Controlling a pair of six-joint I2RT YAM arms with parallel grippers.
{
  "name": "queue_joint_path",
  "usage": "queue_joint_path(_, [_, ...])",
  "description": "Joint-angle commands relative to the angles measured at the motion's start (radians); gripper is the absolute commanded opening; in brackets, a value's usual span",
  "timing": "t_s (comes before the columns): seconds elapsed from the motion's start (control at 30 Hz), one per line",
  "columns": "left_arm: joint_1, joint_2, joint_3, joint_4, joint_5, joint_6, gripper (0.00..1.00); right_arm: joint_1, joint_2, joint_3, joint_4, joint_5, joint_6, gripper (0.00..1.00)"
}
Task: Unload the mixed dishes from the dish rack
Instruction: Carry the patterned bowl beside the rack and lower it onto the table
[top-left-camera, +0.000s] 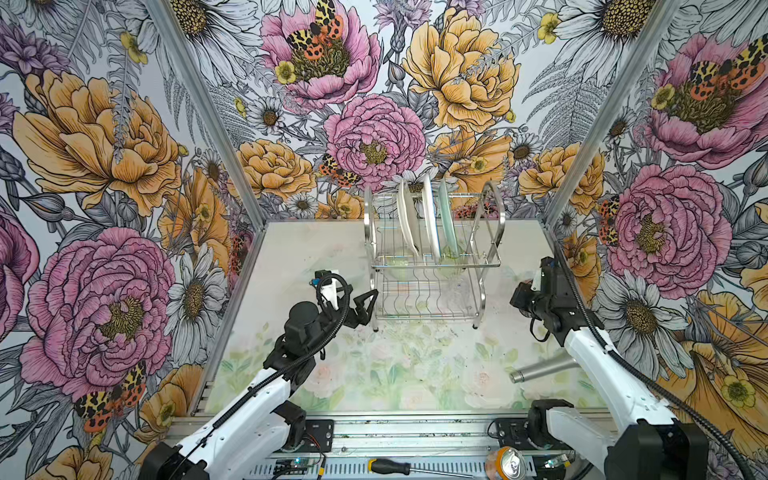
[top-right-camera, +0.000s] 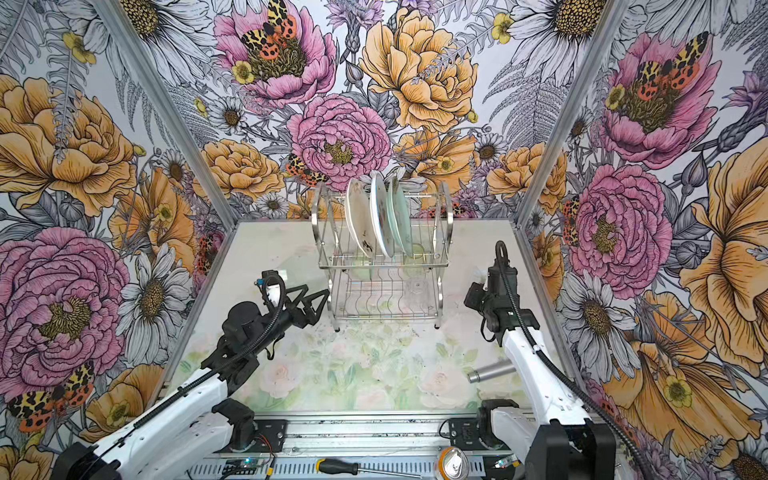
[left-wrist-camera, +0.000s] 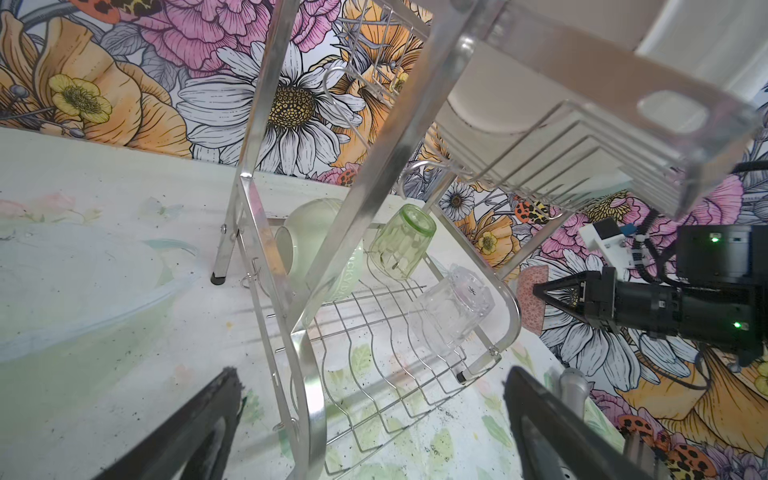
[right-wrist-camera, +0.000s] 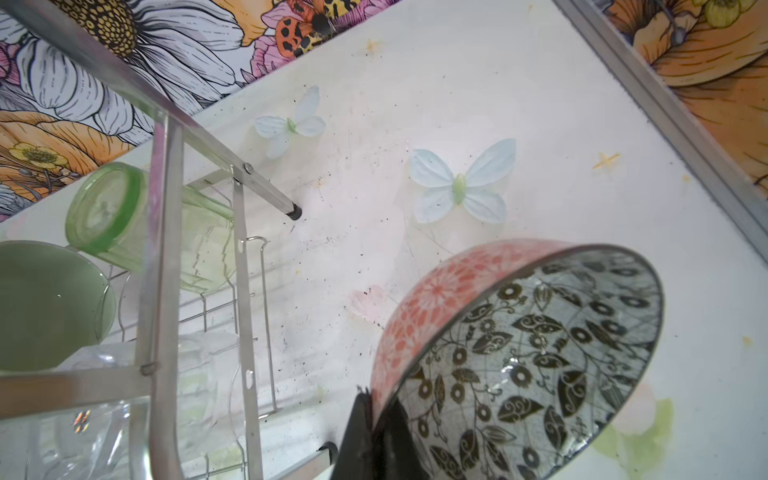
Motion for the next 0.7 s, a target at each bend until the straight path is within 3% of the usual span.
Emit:
queue_joint_path(0.0, [-0.012,0.008,0.039,0.034,-0.007,0.03,0.99,-0.034,0.062,0.061,0.021,-0.071,-0.002,0.0])
queue_joint_path(0.67, [-0.012,0.078,0.07,0.028,0.014,0.06,0.99,-0.041,0.442,0.274,-0.153,0.029,-0.092,0.0])
